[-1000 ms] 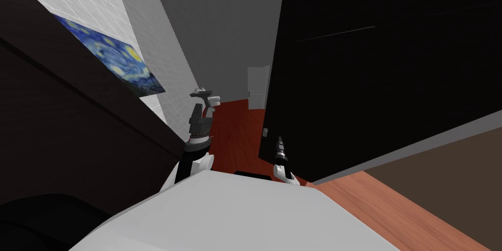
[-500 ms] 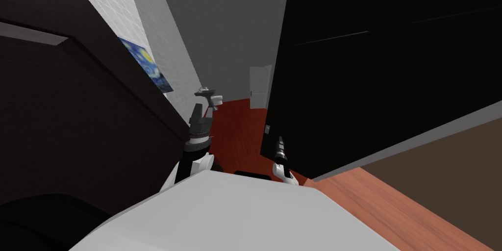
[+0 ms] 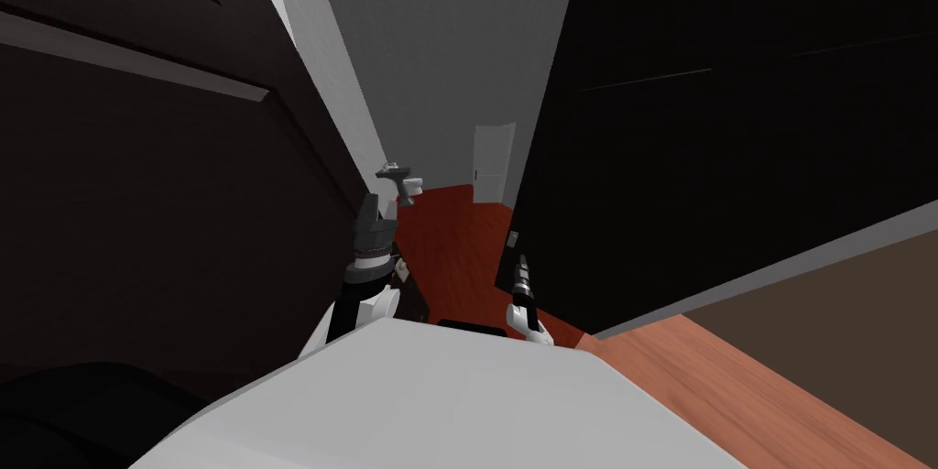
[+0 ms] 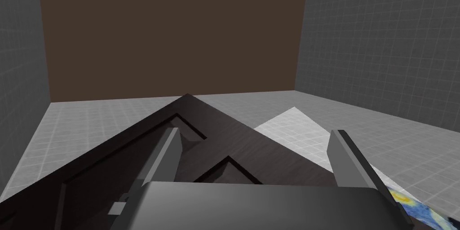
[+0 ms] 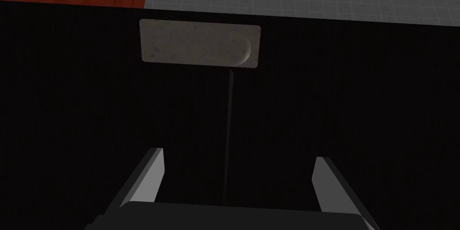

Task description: Push the door open

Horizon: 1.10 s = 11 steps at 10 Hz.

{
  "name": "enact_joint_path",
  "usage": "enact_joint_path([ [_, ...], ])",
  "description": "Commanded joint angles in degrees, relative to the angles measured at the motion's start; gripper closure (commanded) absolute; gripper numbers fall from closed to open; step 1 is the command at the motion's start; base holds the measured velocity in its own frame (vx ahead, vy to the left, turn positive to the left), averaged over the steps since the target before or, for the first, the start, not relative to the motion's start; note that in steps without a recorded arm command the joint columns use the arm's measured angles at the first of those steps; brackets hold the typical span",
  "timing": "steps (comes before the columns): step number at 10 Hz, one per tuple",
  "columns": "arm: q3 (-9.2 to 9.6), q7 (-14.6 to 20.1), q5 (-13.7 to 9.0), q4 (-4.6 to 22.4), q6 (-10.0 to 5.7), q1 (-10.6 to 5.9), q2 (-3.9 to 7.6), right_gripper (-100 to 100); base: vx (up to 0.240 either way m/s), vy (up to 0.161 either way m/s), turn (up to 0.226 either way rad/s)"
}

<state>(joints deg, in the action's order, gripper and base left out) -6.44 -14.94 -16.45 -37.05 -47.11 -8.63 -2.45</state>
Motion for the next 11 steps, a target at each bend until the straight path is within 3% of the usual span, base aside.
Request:
enact_joint_path([
  [1,-0.33,0.07,0.19,0.04,0.04,-0.10,-0.37,-100,-0.084,0.177,0.064],
  [2,-0.21,0.05,0.12,0.16,-0.05,-0.12,-0.25,-100,-0.033,0.077,0.002],
  [4,-0.23,0.05,0.13,0.19,-0.07,-0.13,0.22,-100,0.012,-0.120,-0.032],
  [9,-0.27,0.03,0.12,0.22,-0.12,-0.14,2.15,-100,0.027,-0.213,-0.026],
  [11,-0.31,0.00,0.11,0.26,-0.16,-0.15,3.70,-100,0.073,-0.202,-0.025],
])
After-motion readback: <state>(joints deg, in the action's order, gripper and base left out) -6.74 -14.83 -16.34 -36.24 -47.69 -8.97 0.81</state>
